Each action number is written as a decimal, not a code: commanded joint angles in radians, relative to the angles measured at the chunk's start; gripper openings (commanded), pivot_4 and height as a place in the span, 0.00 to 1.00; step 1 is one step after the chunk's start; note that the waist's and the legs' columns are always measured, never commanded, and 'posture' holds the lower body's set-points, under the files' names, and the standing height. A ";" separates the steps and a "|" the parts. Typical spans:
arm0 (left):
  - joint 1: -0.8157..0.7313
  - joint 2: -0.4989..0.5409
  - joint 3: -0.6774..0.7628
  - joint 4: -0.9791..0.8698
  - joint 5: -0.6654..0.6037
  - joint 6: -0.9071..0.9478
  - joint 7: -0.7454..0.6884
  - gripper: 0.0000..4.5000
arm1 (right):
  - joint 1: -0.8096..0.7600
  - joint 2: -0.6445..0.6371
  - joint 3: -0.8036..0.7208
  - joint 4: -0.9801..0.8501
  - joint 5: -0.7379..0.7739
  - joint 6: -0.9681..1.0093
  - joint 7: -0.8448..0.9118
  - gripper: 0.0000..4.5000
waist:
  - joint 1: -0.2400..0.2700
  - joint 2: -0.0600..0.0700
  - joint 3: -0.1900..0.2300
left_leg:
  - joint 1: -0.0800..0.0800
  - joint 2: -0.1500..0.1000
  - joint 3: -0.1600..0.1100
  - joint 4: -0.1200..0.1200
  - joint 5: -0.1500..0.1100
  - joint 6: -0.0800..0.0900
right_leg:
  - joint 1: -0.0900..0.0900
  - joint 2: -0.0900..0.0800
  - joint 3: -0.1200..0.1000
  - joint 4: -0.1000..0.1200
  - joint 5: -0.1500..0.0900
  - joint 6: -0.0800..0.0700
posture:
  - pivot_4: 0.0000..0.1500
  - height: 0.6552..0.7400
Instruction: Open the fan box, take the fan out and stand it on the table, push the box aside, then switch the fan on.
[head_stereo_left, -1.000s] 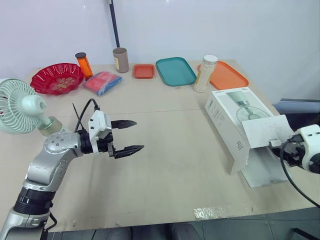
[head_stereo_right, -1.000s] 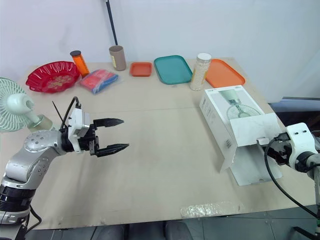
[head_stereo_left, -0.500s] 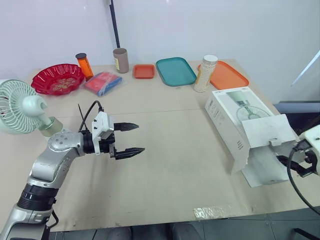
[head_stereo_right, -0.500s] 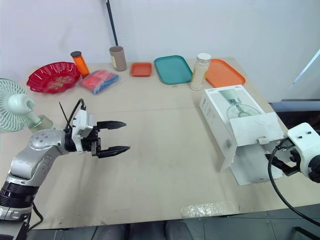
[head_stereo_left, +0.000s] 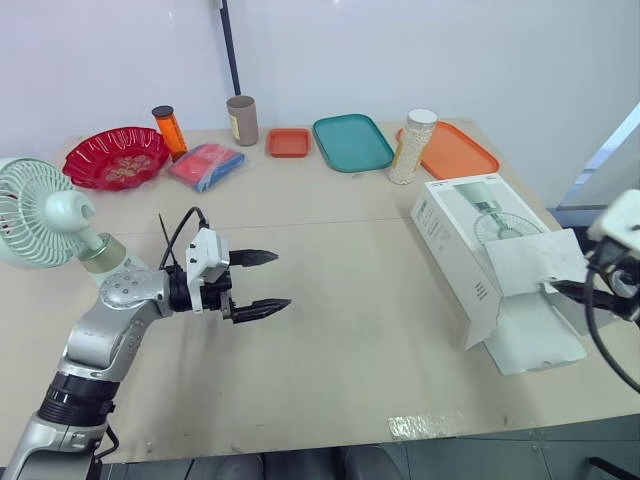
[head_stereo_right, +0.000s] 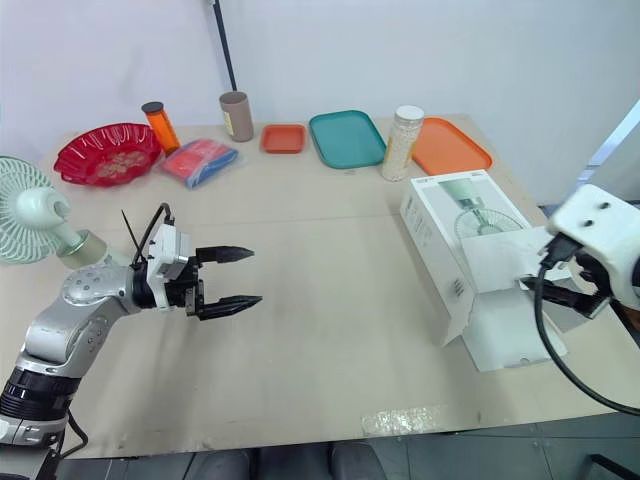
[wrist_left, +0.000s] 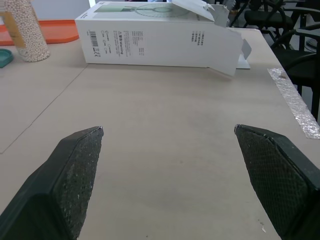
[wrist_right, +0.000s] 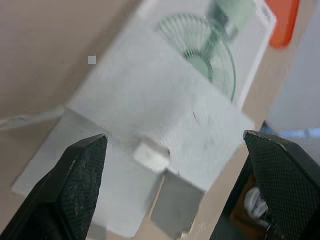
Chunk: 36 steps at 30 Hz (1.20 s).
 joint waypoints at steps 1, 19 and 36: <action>0.046 0.017 0.039 -0.087 0.002 -0.002 0.038 1.00 | -0.223 0.078 0.102 -0.102 0.203 0.005 -0.023 0.99 | -0.001 0.000 0.000 | 0.000 0.000 0.000 0.000 0.000 0.000 | 0.000 0.000 0.000 0.000 0.000 0.000 | 1.00 1.00; 0.642 -0.049 0.310 -0.516 0.041 0.021 0.417 1.00 | -0.713 0.658 0.512 0.044 0.449 -0.011 -0.166 0.99 | 0.015 -0.007 0.003 | -0.003 0.001 -0.002 0.002 -0.002 0.003 | -0.001 0.000 0.001 -0.001 0.000 -0.001 | 1.00 1.00; 1.079 -0.311 0.660 -0.526 -0.009 -0.124 0.563 1.00 | -0.772 0.809 0.612 0.127 0.386 0.016 -0.254 0.99 | 0.002 -0.008 0.003 | -0.003 0.002 -0.002 0.002 -0.002 0.003 | -0.001 0.001 0.001 -0.001 0.000 -0.002 | 1.00 1.00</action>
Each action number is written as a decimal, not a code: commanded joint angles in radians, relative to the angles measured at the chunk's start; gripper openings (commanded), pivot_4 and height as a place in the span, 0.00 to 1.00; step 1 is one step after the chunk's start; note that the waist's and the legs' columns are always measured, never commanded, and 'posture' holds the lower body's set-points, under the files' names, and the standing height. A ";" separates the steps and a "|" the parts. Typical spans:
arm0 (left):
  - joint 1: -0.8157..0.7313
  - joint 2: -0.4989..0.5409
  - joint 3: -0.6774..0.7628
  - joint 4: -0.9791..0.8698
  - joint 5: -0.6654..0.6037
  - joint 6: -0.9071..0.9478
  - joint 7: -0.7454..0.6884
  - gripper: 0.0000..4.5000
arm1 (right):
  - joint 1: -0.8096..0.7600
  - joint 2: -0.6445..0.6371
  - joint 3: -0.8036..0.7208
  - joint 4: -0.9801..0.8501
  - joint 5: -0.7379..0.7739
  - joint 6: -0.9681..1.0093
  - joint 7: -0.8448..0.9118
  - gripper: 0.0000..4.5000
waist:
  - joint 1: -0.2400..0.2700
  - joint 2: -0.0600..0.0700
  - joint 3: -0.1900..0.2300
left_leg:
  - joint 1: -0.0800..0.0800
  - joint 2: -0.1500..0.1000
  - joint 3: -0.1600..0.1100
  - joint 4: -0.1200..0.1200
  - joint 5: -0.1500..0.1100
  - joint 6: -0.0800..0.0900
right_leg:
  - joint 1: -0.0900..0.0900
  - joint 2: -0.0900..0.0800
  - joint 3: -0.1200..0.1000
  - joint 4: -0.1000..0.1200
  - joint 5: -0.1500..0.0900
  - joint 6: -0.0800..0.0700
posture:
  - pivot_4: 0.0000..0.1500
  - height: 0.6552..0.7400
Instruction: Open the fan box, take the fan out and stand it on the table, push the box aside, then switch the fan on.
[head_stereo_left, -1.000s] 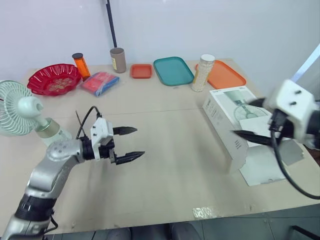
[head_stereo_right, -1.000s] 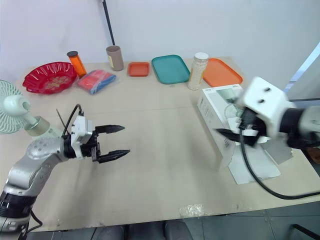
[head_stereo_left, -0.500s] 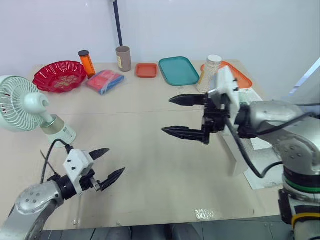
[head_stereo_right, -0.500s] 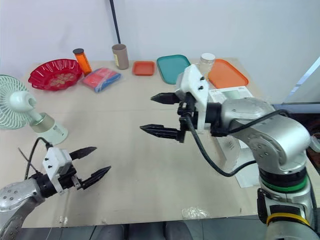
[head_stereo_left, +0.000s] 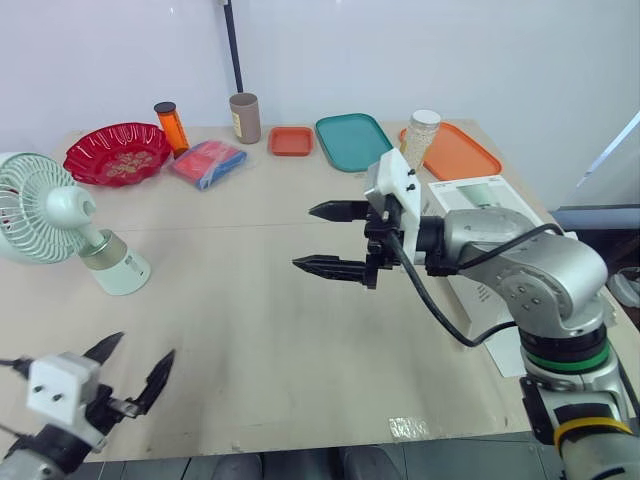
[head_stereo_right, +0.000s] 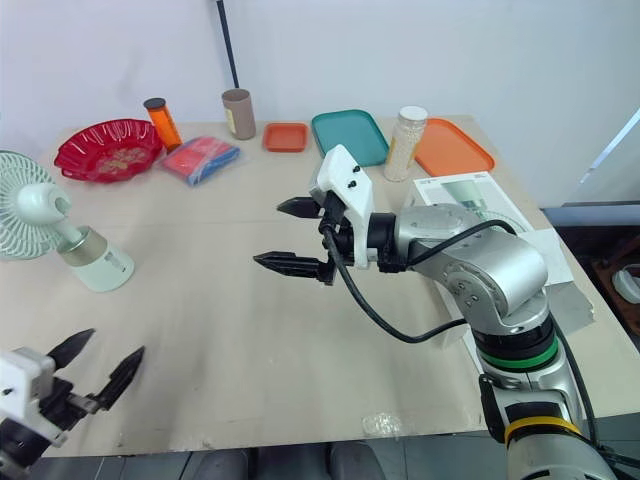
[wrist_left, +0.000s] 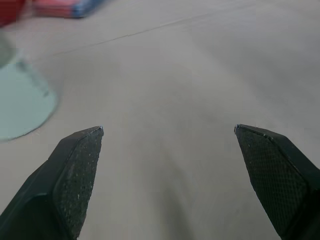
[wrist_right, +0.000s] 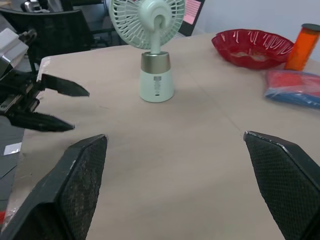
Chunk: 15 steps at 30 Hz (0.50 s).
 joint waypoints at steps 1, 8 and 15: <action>0.024 -0.011 0.134 0.024 -0.052 -0.034 0.026 1.00 | -0.055 0.027 -0.016 0.007 0.007 0.010 -0.019 0.99 | -0.002 0.000 0.000 | 0.000 0.000 0.000 0.000 0.000 0.000 | 0.000 0.000 0.000 0.000 0.000 0.000 | 1.00 1.00; 0.004 0.017 0.331 0.153 -0.092 -0.055 0.068 1.00 | -0.063 0.052 0.000 0.008 -0.001 0.022 -0.025 0.99 | -0.003 0.000 0.000 | 0.000 0.000 0.000 0.000 -0.001 0.001 | 0.000 0.000 0.000 0.000 0.000 0.000 | 1.00 1.00; -0.072 0.090 0.379 0.202 -0.112 -0.032 0.097 1.00 | -0.067 0.092 0.010 0.004 -0.004 0.036 -0.048 0.99 | -0.003 -0.001 0.000 | 0.000 0.000 0.000 0.000 0.000 0.000 | -0.001 0.001 0.000 0.000 0.000 0.000 | 1.00 1.00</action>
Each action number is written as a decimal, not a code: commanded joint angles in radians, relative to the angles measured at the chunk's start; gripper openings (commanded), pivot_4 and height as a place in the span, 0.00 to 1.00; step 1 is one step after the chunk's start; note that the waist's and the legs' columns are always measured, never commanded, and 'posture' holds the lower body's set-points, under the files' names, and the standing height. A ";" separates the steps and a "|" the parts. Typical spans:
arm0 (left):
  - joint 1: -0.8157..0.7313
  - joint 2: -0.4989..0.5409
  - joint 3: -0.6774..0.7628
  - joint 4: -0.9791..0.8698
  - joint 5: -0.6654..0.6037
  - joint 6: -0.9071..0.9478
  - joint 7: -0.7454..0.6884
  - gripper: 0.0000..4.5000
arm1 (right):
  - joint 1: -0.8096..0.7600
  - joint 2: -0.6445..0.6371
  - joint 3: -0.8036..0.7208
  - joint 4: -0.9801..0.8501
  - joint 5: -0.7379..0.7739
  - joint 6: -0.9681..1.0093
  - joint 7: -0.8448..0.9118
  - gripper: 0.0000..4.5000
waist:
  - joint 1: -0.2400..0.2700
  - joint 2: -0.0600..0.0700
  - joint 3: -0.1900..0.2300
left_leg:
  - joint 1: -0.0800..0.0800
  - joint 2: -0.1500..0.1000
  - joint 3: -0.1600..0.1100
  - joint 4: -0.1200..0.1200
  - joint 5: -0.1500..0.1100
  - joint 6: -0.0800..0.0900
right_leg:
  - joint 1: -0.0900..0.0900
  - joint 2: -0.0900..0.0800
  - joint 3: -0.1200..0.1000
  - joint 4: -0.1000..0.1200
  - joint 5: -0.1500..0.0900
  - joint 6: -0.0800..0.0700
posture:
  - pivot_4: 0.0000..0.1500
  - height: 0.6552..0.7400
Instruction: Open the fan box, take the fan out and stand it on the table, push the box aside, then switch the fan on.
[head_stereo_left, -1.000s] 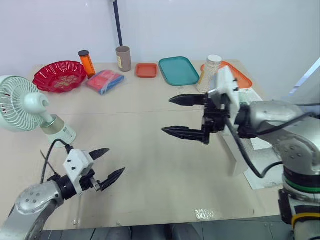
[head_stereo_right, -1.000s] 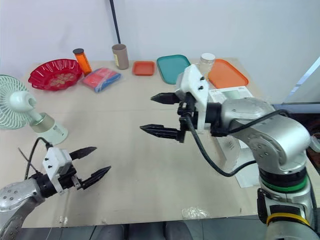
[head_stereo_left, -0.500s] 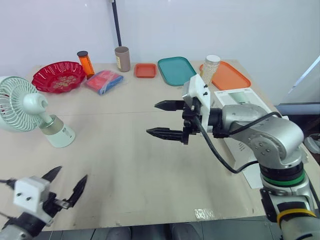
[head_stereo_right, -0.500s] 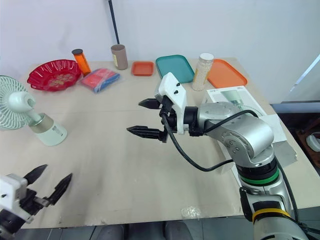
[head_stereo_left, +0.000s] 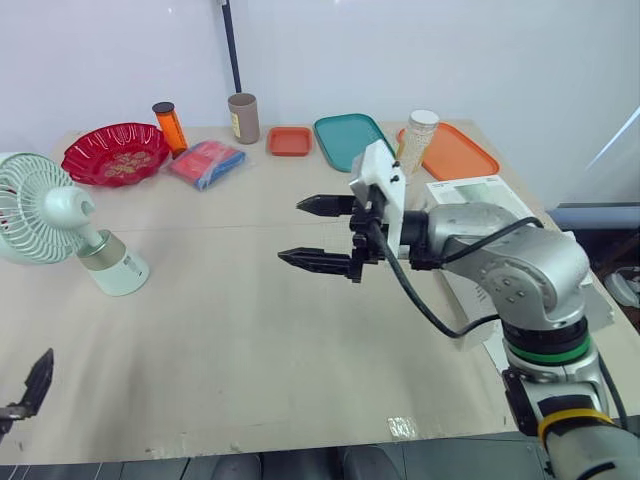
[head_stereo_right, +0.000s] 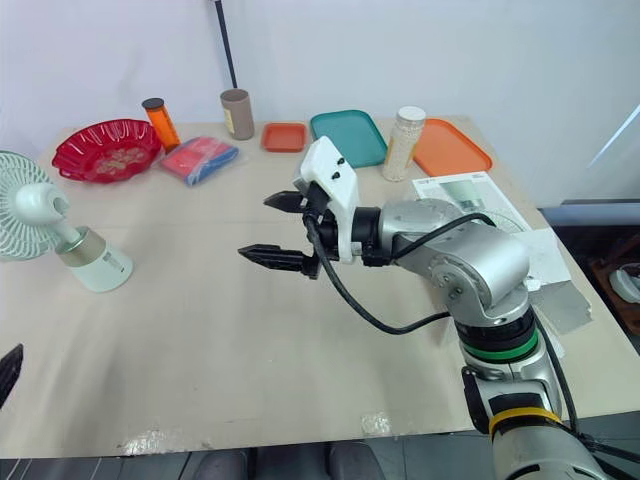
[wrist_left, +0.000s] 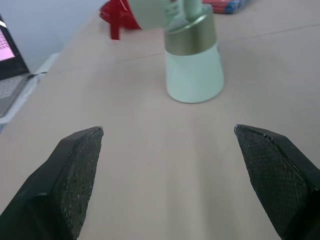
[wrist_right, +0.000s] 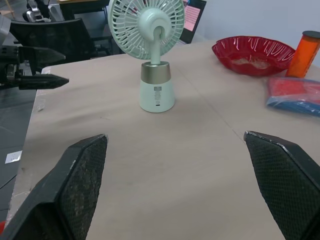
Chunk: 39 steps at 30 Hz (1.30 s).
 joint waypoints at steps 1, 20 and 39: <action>-0.033 0.056 0.055 -0.001 -0.029 0.016 0.017 1.00 | -0.031 0.022 -0.011 -0.006 -0.001 -0.005 -0.016 0.99 | 0.000 0.000 0.000 | 0.000 0.000 0.000 0.000 0.000 0.000 | 0.000 0.000 0.000 0.000 0.000 0.000 | 1.00 1.00; -0.204 0.209 0.061 0.077 -0.012 0.093 0.026 1.00 | -0.079 0.107 -0.027 0.054 0.002 -0.028 -0.019 0.99 | -0.001 0.000 0.000 | -0.001 0.001 0.000 -0.002 0.000 -0.001 | -0.003 0.000 0.000 0.001 0.000 -0.001 | 1.00 1.00; -0.456 0.289 -0.051 0.224 0.068 0.099 0.033 1.00 | -0.067 0.150 -0.034 0.029 0.016 -0.020 -0.066 0.99 | -0.001 0.000 0.000 | -0.001 0.001 0.001 -0.002 0.000 -0.001 | -0.004 0.000 -0.001 0.001 0.001 -0.002 | 1.00 1.00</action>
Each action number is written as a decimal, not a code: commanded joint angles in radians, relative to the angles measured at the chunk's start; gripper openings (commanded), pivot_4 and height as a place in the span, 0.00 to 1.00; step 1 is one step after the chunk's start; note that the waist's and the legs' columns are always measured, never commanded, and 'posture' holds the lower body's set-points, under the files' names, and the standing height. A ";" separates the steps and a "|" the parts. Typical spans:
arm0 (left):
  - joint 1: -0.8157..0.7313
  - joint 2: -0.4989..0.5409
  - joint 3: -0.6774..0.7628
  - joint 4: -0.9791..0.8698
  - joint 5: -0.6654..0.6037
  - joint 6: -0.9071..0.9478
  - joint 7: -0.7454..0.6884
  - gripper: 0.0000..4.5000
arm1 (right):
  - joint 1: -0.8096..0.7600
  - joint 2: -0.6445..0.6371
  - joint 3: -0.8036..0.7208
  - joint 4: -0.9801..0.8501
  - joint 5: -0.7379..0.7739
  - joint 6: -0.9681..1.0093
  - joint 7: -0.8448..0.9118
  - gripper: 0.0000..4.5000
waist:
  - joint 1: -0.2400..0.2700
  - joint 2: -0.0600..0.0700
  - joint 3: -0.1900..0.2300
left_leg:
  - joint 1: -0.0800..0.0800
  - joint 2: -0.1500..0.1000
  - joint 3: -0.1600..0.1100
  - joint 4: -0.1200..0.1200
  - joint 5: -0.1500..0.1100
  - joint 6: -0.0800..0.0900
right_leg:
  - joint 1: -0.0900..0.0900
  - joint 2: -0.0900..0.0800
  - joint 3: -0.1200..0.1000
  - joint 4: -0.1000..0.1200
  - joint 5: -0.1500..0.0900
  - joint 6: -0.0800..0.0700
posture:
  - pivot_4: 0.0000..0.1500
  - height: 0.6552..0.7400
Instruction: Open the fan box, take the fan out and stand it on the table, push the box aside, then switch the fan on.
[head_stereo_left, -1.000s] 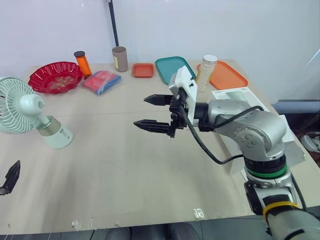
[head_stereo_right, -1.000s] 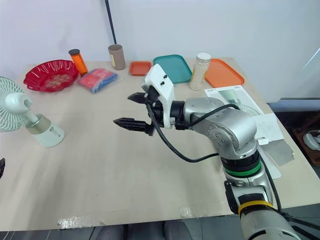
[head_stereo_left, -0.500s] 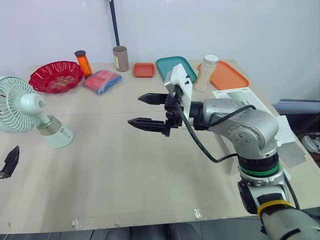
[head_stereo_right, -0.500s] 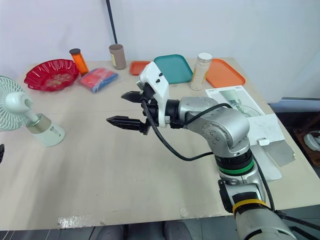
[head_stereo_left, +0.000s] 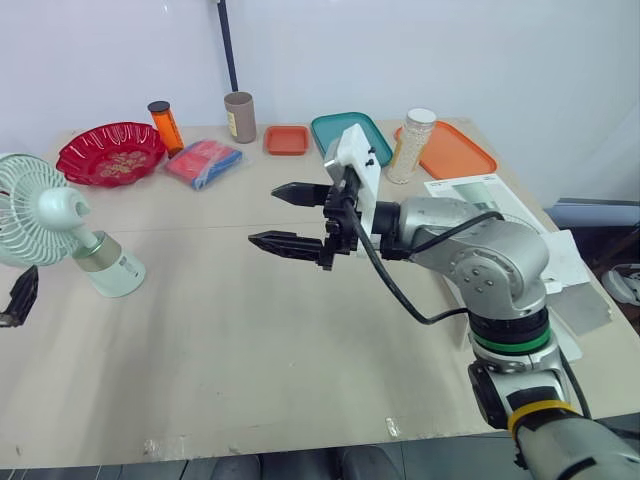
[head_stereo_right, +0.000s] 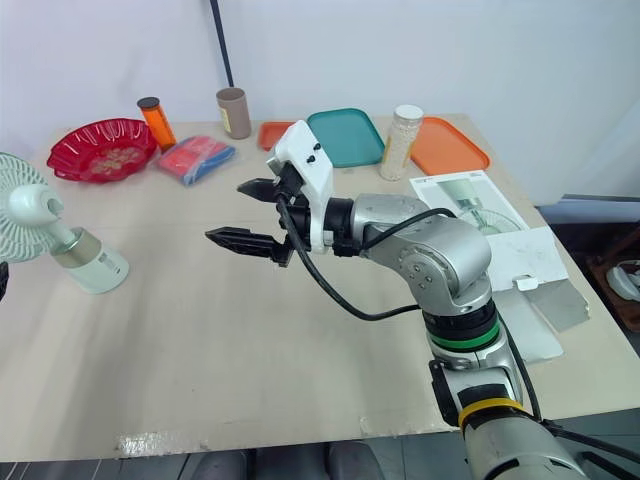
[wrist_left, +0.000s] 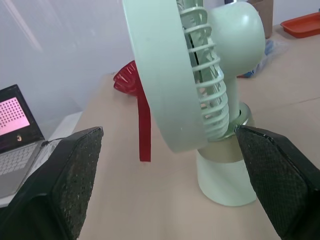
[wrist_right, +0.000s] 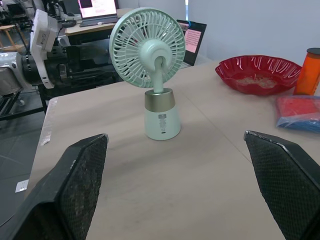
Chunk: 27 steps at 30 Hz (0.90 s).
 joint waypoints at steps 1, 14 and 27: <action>-0.062 0.032 -0.033 0.049 0.029 -0.016 0.004 1.00 | -0.016 0.005 -0.031 -0.045 0.020 -0.006 -0.007 0.99 | 0.000 0.000 0.000 | 0.000 0.000 0.000 0.000 0.000 0.000 | 0.000 0.000 0.000 0.000 0.000 0.000 | 1.00 1.00; -0.215 0.022 -0.048 0.040 -0.033 0.050 0.065 1.00 | -0.005 -0.006 -0.037 -0.070 0.036 0.019 -0.032 0.99 | -0.001 0.000 0.000 | -0.001 0.000 0.000 0.000 0.000 0.000 | -0.001 0.000 0.000 0.000 0.000 0.000 | 1.00 1.00; -0.164 0.022 0.011 -0.001 -0.072 0.077 0.073 0.72 | 0.003 -0.004 -0.021 -0.065 0.031 0.003 -0.019 1.00 | 0.000 -0.001 0.000 | -0.001 0.000 0.000 0.000 0.000 -0.001 | -0.001 0.000 0.000 0.000 0.000 0.000 | 1.00 1.00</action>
